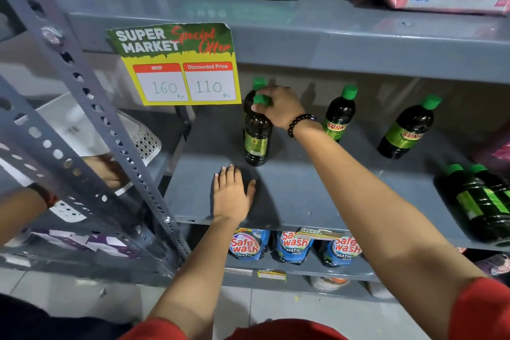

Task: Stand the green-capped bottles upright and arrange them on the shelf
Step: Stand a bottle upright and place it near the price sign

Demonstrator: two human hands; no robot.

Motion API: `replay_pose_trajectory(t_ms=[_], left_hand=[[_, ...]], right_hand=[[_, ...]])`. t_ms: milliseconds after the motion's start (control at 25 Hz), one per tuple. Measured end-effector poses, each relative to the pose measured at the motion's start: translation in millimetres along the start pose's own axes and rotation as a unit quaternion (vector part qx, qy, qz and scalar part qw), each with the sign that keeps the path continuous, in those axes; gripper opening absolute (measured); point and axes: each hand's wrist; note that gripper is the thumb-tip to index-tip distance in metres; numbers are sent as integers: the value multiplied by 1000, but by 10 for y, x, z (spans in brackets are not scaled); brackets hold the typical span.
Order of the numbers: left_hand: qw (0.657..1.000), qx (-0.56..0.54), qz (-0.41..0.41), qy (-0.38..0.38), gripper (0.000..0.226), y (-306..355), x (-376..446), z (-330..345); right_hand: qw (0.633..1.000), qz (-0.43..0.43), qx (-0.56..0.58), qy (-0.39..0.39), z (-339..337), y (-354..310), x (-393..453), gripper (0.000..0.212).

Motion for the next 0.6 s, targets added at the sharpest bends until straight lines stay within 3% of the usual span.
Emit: replay_pose_trajectory(t_ms=[200, 320, 400, 600], left_hand=[[1000, 5, 1, -4, 58, -6, 3, 3], [1000, 4, 1, -2, 58, -5, 2, 0], [1000, 5, 1, -1, 57, -4, -8, -2], [1000, 3, 1, -3, 57, -2, -1, 1]], right_hand=[[992, -10, 20, -122, -154, -33, 47, 45], [996, -7, -11, -90, -101, -21, 67, 57], [998, -15, -19, -49, -77, -12, 87, 53], [995, -22, -7, -94, -75, 25, 169, 45]])
Point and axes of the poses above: each hand's wrist, its own x-axis towards the middle knuckle, its own z-axis out of the palm, y = z × x, and after that the axes turned 7 degrees about x, right-handed
